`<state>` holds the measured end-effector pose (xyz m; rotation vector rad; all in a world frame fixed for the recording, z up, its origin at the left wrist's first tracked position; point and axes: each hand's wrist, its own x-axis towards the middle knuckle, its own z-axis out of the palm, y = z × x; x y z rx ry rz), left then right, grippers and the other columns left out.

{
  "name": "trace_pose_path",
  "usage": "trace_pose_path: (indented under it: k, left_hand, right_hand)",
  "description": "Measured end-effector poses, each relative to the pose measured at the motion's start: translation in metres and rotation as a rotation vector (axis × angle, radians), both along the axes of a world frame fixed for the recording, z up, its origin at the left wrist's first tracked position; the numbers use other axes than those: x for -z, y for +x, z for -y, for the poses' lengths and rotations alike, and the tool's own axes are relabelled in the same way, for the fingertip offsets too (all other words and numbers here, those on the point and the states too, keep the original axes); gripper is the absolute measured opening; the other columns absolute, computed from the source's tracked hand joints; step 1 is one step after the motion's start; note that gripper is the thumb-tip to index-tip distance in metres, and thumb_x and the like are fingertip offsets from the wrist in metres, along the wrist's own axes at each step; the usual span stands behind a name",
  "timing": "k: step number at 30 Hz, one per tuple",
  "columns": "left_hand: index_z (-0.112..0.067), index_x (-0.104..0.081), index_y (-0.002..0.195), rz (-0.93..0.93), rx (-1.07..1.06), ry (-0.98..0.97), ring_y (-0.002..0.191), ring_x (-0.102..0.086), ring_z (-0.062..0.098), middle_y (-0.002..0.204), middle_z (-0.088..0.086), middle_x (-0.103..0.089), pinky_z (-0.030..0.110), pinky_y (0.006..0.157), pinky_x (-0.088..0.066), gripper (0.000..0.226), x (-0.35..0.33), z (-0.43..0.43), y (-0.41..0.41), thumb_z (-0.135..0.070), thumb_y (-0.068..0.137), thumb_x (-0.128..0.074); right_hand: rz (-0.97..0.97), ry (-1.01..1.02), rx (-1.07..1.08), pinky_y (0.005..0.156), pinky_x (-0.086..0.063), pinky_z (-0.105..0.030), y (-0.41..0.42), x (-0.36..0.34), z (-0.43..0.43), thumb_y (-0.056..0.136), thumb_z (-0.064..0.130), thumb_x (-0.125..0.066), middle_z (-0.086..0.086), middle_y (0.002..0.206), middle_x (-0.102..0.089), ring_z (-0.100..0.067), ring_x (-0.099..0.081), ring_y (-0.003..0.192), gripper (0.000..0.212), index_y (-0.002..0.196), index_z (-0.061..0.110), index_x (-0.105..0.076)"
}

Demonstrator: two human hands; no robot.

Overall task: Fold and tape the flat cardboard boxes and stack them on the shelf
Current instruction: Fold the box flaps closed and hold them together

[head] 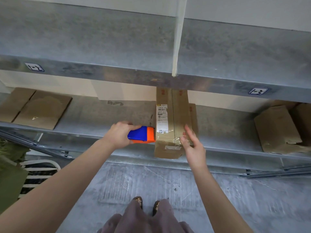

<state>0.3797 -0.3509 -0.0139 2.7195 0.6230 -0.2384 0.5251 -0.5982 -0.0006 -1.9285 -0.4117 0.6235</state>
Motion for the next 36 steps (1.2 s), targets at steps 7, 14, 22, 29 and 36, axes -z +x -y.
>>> trace_pose_path:
  k: [7, 14, 22, 29, 36]
  left_hand:
    - [-0.036, -0.042, 0.143, -0.048, -0.042, 0.123, 0.12, -0.043, 0.028, 0.133, 0.003, -0.049, 0.038, 0.098, -0.033, 0.067, 0.009, -0.028, 0.006, -0.032, 0.083, -0.07]
    - [-0.038, -0.036, 0.146, -0.168, 0.025, 0.091, 0.124, -0.038, 0.027, 0.139, 0.001, -0.043, 0.037, 0.102, -0.028, 0.061, 0.009, -0.049, 0.025, -0.03, 0.09, -0.059]
    - [-0.043, -0.023, 0.15, -0.146, 0.104, 0.285, 0.148, 0.003, 0.025, 0.161, -0.006, -0.013, 0.05, 0.118, 0.009, 0.067, 0.006, -0.039, 0.016, -0.065, 0.09, -0.042]
    - [-0.032, -0.036, 0.147, 0.277, 0.139, 0.034, 0.143, -0.027, 0.02, 0.151, -0.005, -0.038, 0.042, 0.119, -0.017, 0.058, -0.024, 0.034, 0.011, -0.049, 0.094, -0.052]
    - [-0.034, -0.019, 0.153, 0.295, 0.237, -0.057, 0.147, -0.001, 0.002, 0.159, -0.018, -0.013, 0.029, 0.12, -0.011, 0.058, -0.008, 0.1, 0.007, -0.039, 0.1, -0.043]
  right_hand:
    - [-0.019, -0.003, -0.016, 0.117, -0.027, -0.04, 0.004, 0.0, 0.003, 0.092, 0.046, -0.06, 0.015, 0.154, -0.035, -0.005, -0.033, 0.141, 0.045, 0.13, 0.064, -0.043]
    - [-0.035, 0.016, 0.0, 0.112, -0.031, -0.027, 0.005, 0.001, 0.002, 0.093, 0.04, -0.061, 0.014, 0.153, -0.037, -0.005, -0.037, 0.138, 0.044, 0.13, 0.06, -0.048]
    - [0.129, -0.068, -0.088, 0.115, -0.033, -0.042, 0.009, 0.005, 0.004, 0.097, 0.044, -0.053, 0.015, 0.149, -0.04, -0.007, -0.031, 0.141, 0.044, 0.139, 0.05, -0.042]
    - [0.282, -0.045, -0.133, 0.111, -0.036, -0.032, 0.011, 0.004, 0.01, 0.096, 0.038, -0.057, 0.016, 0.138, -0.048, 0.001, -0.04, 0.128, 0.046, 0.14, 0.035, -0.046]
    - [0.573, -0.124, -0.265, 0.109, -0.041, -0.04, 0.007, 0.009, 0.037, 0.094, 0.041, -0.059, 0.002, 0.155, -0.029, -0.015, -0.035, 0.14, 0.043, 0.136, 0.04, -0.051]
